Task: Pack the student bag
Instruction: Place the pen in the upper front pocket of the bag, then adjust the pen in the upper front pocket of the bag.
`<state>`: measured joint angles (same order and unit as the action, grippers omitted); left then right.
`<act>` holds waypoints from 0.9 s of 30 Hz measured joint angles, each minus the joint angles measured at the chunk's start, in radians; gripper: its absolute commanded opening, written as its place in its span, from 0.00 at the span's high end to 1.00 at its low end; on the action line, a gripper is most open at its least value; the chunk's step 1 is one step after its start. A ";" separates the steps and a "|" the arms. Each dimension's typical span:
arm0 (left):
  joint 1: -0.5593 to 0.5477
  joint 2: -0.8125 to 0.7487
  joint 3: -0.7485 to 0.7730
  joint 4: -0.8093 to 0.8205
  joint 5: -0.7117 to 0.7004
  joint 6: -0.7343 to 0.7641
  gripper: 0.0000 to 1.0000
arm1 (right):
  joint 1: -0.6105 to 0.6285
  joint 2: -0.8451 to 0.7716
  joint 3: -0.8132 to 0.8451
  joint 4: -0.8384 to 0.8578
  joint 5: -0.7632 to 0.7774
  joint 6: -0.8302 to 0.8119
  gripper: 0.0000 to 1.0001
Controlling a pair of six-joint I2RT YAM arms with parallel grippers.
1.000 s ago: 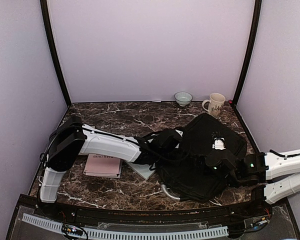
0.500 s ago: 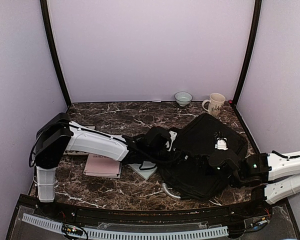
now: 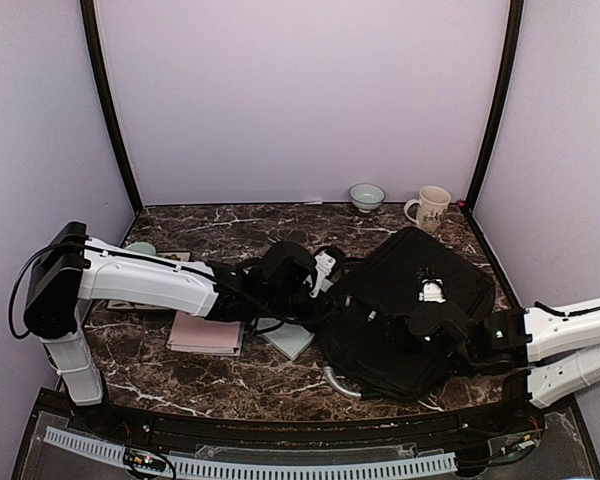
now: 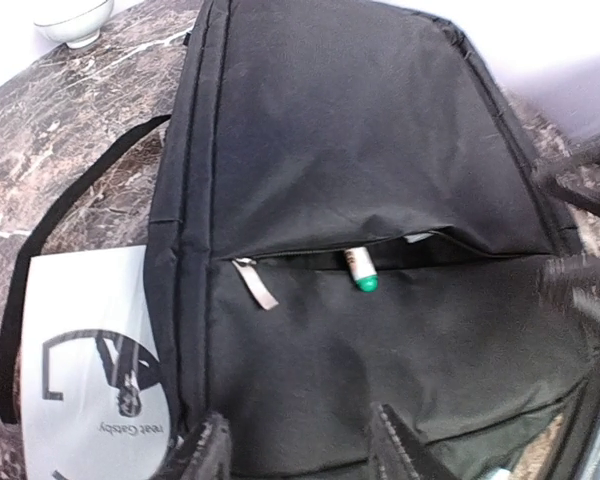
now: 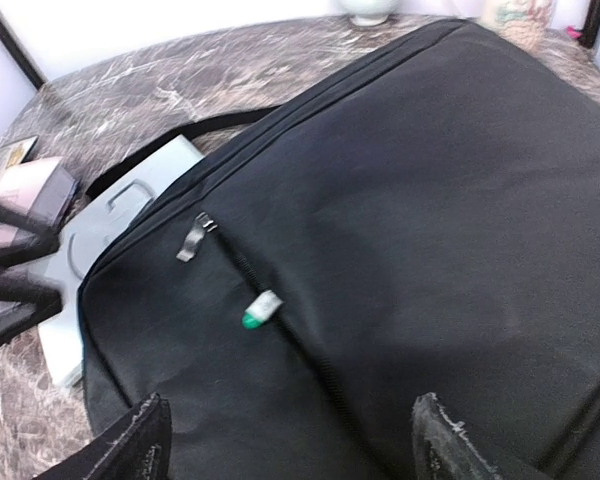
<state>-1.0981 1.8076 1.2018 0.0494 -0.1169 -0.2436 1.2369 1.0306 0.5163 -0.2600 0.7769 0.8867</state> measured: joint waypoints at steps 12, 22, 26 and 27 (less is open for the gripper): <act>0.014 0.065 -0.010 0.014 -0.050 0.049 0.71 | -0.004 0.379 0.130 0.208 -0.121 -0.105 0.69; 0.016 0.073 -0.073 0.084 -0.009 0.034 0.75 | -0.103 0.512 0.180 0.267 -0.172 -0.128 0.85; 0.016 0.081 -0.073 0.095 0.000 0.029 0.76 | -0.135 0.562 0.192 0.266 -0.182 -0.136 0.85; 0.016 0.082 -0.073 0.096 0.001 0.029 0.76 | -0.140 0.573 0.196 0.266 -0.182 -0.142 0.85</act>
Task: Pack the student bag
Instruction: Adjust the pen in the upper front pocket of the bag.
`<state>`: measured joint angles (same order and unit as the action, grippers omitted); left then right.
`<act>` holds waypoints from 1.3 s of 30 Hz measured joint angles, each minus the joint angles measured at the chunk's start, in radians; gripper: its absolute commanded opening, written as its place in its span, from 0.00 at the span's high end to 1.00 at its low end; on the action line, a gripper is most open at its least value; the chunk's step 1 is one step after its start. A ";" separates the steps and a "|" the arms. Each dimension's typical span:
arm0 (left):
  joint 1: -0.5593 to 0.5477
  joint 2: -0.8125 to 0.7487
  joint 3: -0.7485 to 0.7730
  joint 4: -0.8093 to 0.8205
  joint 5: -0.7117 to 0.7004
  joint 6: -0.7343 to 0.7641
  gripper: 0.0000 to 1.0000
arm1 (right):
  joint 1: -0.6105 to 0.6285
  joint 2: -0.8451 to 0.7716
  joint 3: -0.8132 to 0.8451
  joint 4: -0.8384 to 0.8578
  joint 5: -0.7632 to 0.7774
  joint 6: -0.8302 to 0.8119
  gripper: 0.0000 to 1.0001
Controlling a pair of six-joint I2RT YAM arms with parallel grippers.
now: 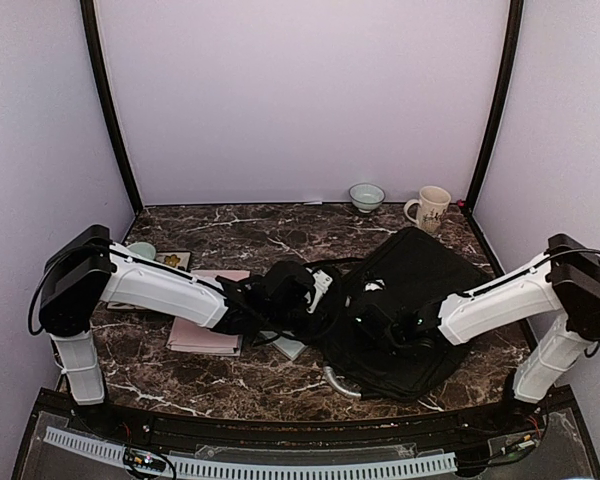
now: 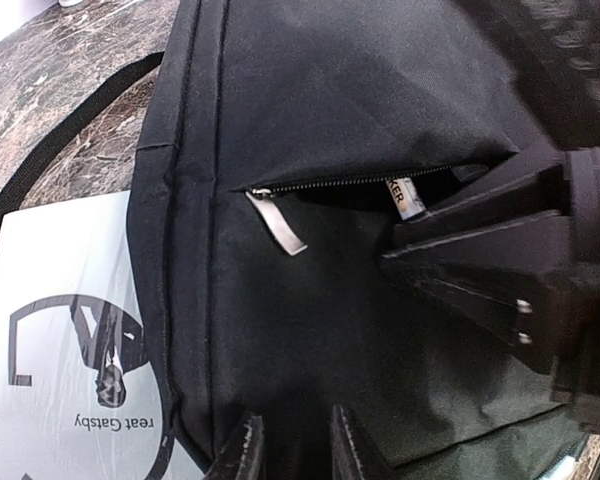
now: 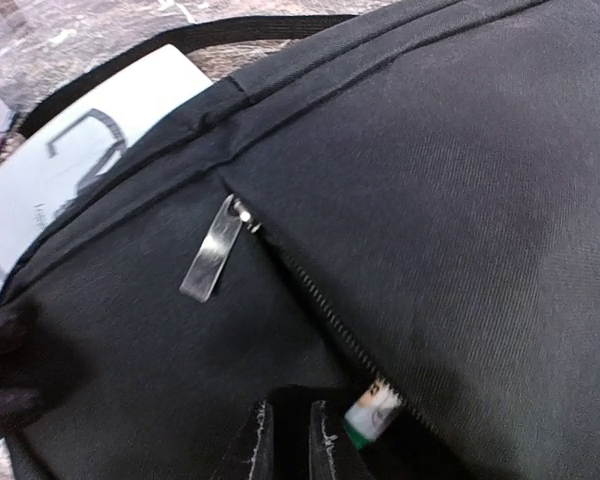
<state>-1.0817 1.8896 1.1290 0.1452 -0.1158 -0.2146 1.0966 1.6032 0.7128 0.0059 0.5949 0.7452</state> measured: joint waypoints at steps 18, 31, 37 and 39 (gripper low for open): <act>0.002 0.006 0.000 0.007 -0.005 -0.007 0.79 | -0.026 0.139 0.154 -0.170 0.209 -0.027 0.82; 0.002 0.005 -0.011 0.017 -0.005 -0.011 0.76 | 0.013 -0.033 0.105 -0.098 0.119 -0.113 0.74; 0.002 0.005 -0.016 0.020 0.000 -0.014 0.76 | 0.032 -0.104 0.069 -0.080 0.077 -0.069 0.73; 0.002 0.005 -0.018 0.023 0.001 -0.014 0.77 | 0.034 -0.106 0.047 -0.090 0.068 -0.042 0.73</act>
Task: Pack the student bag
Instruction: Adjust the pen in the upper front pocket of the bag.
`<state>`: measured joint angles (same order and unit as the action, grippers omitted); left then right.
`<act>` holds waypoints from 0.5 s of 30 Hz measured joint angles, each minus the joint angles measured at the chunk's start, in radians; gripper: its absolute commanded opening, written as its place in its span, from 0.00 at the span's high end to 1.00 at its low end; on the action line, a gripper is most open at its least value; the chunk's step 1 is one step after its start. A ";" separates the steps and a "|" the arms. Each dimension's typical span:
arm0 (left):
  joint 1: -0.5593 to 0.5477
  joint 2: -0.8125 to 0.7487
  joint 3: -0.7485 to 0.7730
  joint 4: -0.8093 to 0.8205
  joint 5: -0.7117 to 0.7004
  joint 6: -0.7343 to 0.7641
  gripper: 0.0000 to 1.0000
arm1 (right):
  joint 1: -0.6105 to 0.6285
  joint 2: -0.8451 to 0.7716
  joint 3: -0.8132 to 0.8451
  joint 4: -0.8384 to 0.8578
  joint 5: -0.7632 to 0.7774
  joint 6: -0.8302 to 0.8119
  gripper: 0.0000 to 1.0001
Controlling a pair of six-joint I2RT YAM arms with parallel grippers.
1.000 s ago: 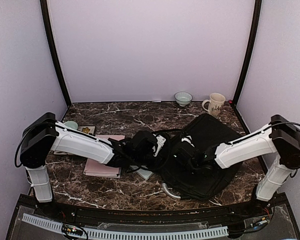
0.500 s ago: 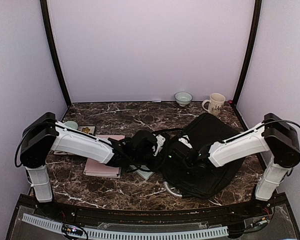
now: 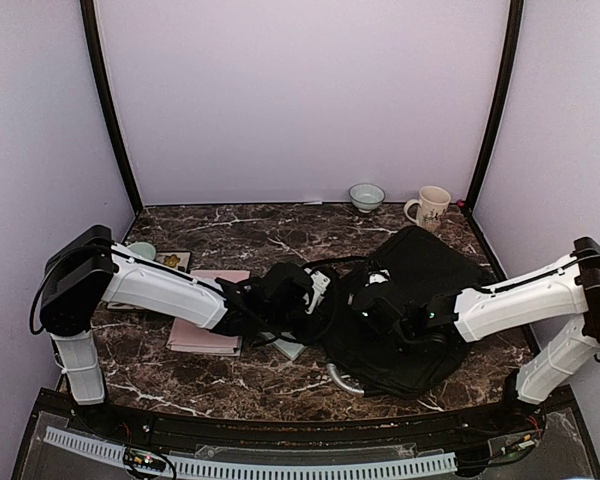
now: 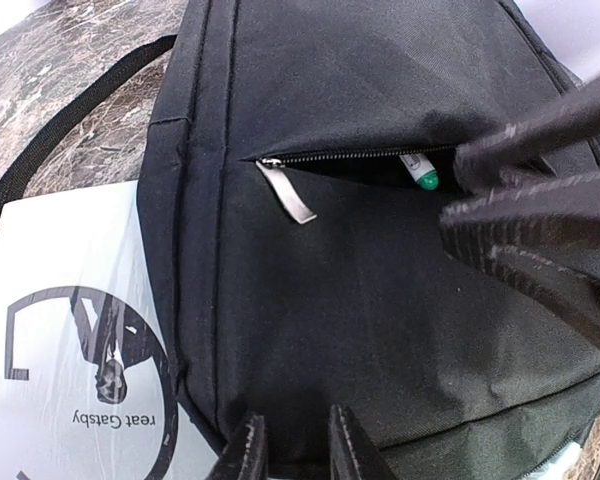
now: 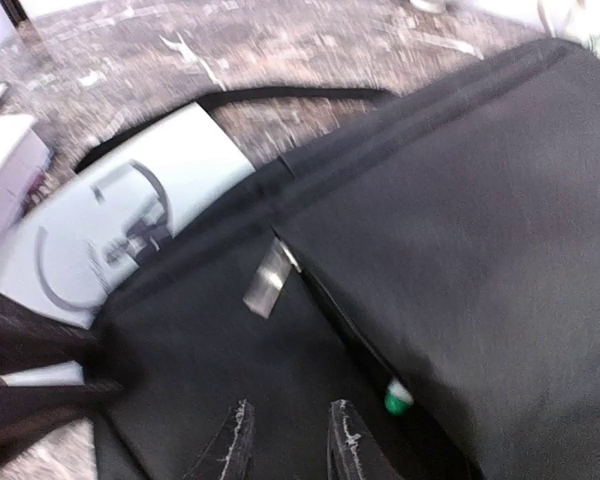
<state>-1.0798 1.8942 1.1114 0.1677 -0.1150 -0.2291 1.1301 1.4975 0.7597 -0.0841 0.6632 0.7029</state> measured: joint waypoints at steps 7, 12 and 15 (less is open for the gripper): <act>0.000 0.000 -0.002 0.004 0.003 -0.003 0.77 | -0.005 0.006 -0.029 -0.048 -0.004 0.060 0.72; 0.000 0.000 -0.004 0.008 0.004 -0.004 0.77 | -0.019 0.061 -0.018 -0.053 0.007 0.067 0.72; 0.000 0.000 -0.006 0.010 0.006 -0.006 0.77 | -0.031 0.093 -0.003 -0.067 0.014 0.070 0.72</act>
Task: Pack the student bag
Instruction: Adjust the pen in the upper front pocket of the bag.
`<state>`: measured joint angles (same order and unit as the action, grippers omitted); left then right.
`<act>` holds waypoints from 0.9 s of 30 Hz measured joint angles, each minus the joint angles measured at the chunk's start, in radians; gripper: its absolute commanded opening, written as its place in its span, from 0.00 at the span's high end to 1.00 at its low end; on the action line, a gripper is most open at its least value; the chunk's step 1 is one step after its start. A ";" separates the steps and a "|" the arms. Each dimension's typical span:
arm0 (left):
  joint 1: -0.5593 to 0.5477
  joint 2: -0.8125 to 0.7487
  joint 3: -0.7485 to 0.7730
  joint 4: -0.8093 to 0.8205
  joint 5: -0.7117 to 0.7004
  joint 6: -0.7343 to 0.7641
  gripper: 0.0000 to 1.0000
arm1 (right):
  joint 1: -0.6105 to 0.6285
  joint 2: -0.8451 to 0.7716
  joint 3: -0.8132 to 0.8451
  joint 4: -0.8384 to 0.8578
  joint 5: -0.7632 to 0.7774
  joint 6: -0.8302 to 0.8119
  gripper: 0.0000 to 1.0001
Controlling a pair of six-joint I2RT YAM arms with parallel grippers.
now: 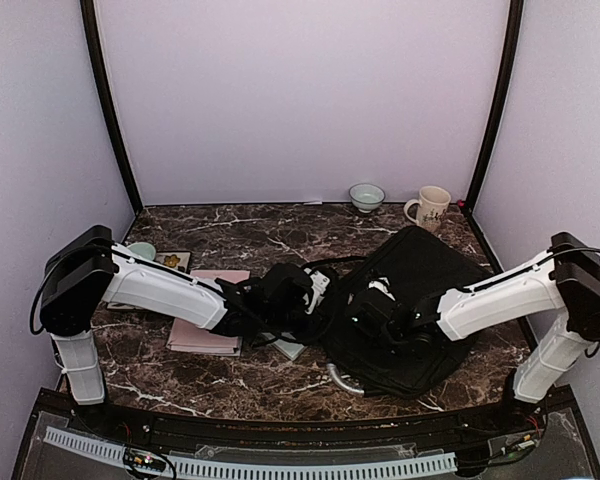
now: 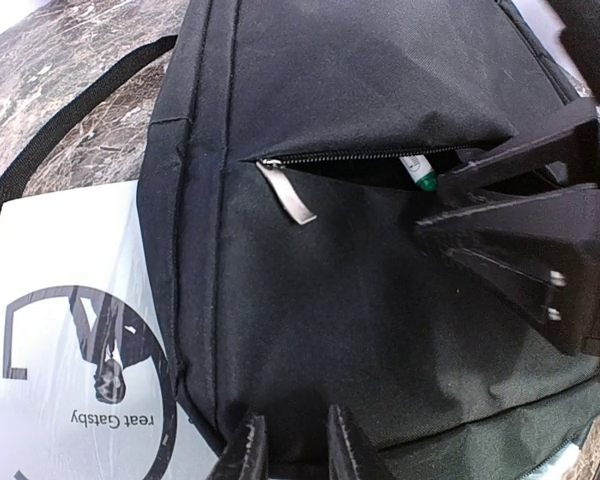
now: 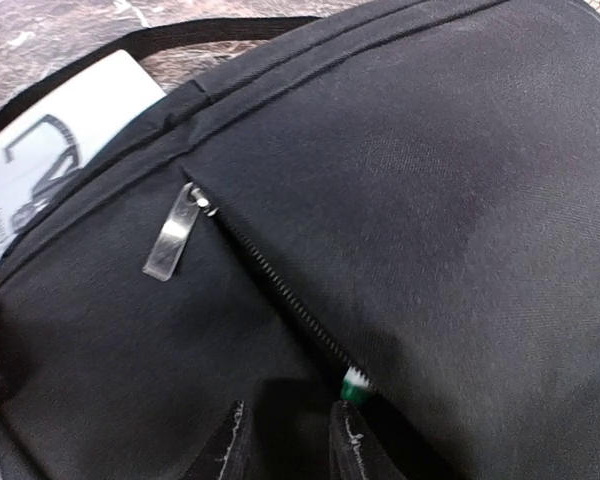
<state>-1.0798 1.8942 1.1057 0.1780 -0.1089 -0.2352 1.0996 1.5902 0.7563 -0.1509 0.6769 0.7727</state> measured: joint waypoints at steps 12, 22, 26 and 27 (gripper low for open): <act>0.000 0.000 -0.005 0.007 0.007 -0.008 0.79 | -0.040 0.091 0.064 -0.021 0.036 -0.044 0.73; 0.003 -0.023 -0.032 0.018 0.023 -0.015 0.77 | -0.042 0.121 0.103 0.007 0.013 -0.123 0.70; 0.003 -0.053 -0.041 -0.011 0.024 -0.016 0.71 | -0.036 0.103 0.112 0.014 -0.038 -0.140 0.67; 0.003 -0.062 -0.041 -0.020 0.024 -0.015 0.69 | -0.033 0.085 0.112 0.012 -0.051 -0.143 0.66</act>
<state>-1.0763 1.8320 1.0645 0.1581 -0.0853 -0.2504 1.0668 1.6756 0.8684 -0.1390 0.6254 0.6296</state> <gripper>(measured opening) 0.264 0.322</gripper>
